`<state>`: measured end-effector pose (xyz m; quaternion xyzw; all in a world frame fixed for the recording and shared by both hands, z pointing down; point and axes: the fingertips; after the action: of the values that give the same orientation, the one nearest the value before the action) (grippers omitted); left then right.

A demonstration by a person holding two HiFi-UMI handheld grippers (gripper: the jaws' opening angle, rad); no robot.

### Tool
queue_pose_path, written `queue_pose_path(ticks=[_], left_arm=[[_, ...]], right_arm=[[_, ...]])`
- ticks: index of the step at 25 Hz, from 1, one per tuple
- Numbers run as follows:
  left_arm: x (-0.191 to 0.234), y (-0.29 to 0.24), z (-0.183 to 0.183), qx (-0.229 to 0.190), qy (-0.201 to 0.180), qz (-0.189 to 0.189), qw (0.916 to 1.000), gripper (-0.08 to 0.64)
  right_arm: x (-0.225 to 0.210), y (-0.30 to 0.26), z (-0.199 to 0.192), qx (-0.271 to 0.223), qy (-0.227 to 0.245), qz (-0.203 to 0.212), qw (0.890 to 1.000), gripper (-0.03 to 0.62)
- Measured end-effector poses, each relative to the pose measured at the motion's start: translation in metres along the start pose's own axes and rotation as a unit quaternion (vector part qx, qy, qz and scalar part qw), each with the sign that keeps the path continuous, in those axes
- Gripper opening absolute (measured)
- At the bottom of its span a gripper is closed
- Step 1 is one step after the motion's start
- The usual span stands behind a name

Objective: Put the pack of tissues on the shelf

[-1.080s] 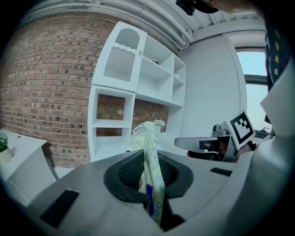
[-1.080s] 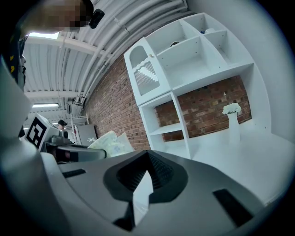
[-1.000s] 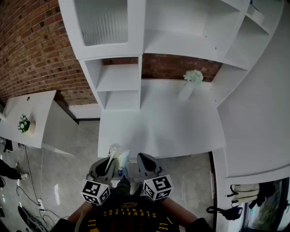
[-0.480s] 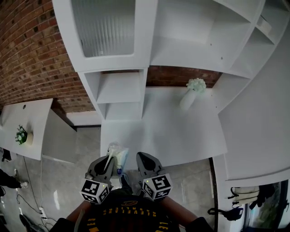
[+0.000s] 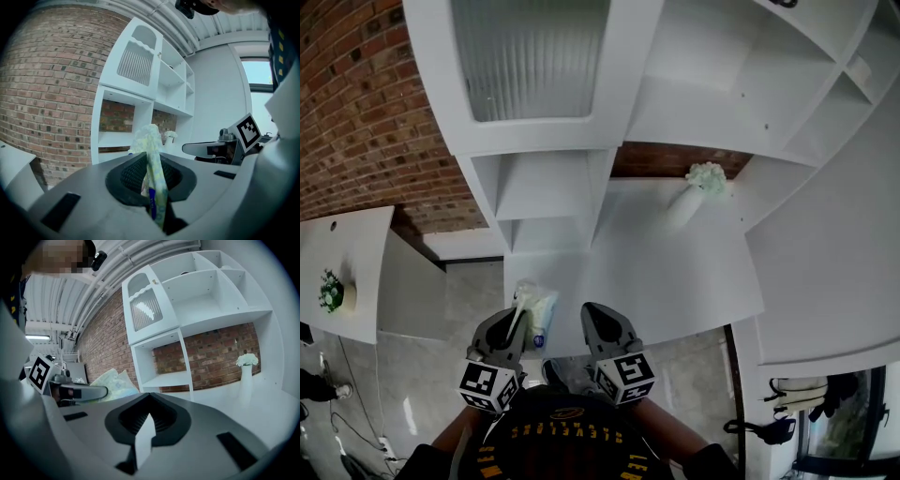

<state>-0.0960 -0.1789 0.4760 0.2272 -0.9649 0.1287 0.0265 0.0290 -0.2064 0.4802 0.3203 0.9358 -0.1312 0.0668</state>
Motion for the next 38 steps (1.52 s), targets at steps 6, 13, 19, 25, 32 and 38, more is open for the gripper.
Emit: queue_pose_path(ticks=[6,13,19,25,32,38], left_arm=[[0.018,-0.012,0.018,-0.018,-0.006,-0.019,0.9996,0.038],[0.028,-0.032,0.048,-0.048,-0.024,-0.004,0.9986,0.038],[0.036,-0.043,0.081,-0.062,-0.045,0.019,0.9969,0.038],[0.045,-0.056,0.1,-0.069,-0.052,0.022,0.996,0.038],[0.055,-0.078,0.129,-0.071,-0.089,0.029,0.9931,0.038],[0.065,-0.102,0.154,-0.081,-0.112,0.043,0.9895,0.038]], right_arm=[[-0.002,-0.021,0.021,-0.014,0.002,-0.014,1.0,-0.002],[-0.013,-0.043,0.04,-0.018,0.015,0.002,1.0,-0.002],[-0.027,-0.06,0.056,-0.018,0.04,0.018,0.999,-0.002],[-0.031,-0.075,0.071,-0.024,0.062,0.037,0.997,-0.002],[-0.035,-0.097,0.098,-0.041,0.097,0.042,0.994,-0.002],[-0.04,-0.117,0.123,-0.061,0.121,0.042,0.99,-0.002]])
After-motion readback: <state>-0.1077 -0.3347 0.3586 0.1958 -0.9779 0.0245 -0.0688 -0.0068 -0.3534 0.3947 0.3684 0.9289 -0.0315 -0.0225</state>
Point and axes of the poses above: the fingertips, and each gripper's own axes: y backward along the fingers, x to its left, z out of its top, and after that the axes turned 1 degree about -y, right-handed
